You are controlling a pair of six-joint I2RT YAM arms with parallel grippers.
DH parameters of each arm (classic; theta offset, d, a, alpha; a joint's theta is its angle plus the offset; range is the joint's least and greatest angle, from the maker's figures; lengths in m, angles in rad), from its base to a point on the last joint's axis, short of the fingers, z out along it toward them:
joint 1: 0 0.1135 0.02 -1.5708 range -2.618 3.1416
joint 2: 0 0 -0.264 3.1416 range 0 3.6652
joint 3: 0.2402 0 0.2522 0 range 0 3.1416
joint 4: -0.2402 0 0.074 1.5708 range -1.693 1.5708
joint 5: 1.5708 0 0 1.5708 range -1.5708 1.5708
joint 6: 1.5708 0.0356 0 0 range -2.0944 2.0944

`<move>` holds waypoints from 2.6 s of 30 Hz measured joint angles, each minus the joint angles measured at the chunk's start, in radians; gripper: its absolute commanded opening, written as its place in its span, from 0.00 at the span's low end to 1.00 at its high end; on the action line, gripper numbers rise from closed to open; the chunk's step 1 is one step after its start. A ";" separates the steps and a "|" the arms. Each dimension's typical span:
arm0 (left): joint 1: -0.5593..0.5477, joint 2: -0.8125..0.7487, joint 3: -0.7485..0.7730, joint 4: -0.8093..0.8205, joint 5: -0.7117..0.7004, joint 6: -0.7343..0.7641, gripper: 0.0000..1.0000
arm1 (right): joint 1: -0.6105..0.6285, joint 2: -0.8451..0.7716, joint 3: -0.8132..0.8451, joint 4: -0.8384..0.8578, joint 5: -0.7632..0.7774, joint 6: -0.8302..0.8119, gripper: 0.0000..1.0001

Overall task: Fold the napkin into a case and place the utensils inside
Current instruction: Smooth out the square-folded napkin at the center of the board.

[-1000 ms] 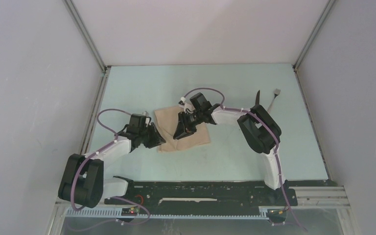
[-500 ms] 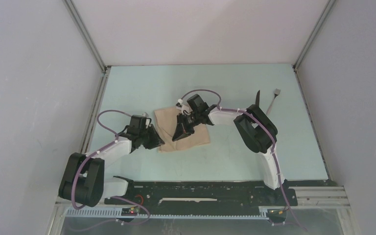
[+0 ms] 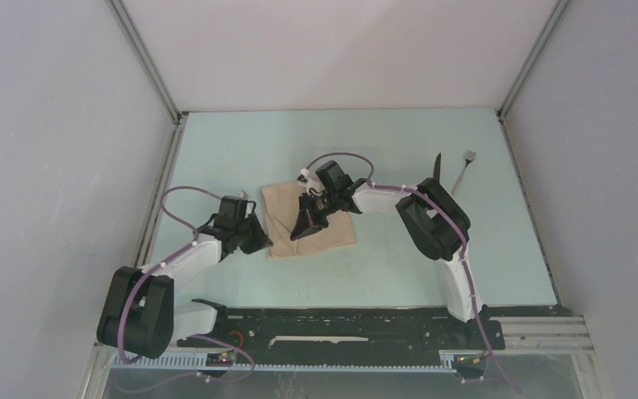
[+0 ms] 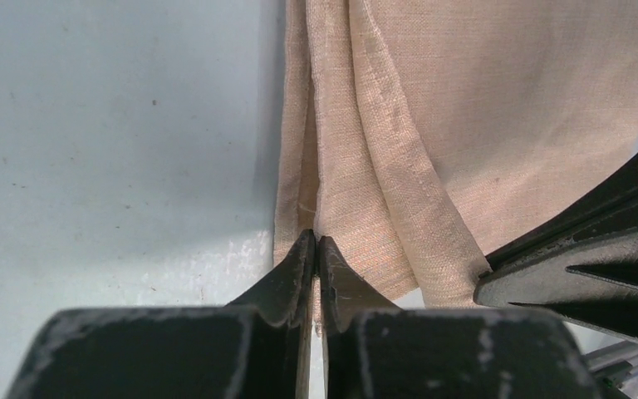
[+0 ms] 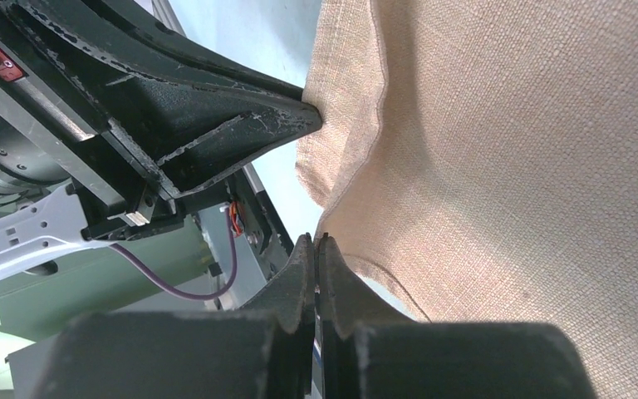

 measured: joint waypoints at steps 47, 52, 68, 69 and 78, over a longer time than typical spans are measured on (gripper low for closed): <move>0.000 -0.144 -0.084 -0.082 -0.122 -0.023 0.21 | 0.088 0.155 0.050 0.230 -0.018 0.242 0.05; 0.000 -0.204 -0.094 -0.109 -0.154 -0.035 0.22 | 0.093 0.169 0.052 0.231 -0.019 0.250 0.20; 0.000 -0.258 -0.016 -0.142 -0.171 -0.045 0.42 | 0.082 0.115 -0.007 0.335 -0.060 0.295 0.50; 0.000 -0.232 0.001 -0.129 -0.161 -0.045 0.45 | 0.078 0.098 -0.019 0.329 -0.060 0.289 0.49; 0.002 0.001 0.100 -0.026 -0.113 -0.042 0.57 | 0.073 0.076 -0.038 0.368 -0.049 0.285 0.33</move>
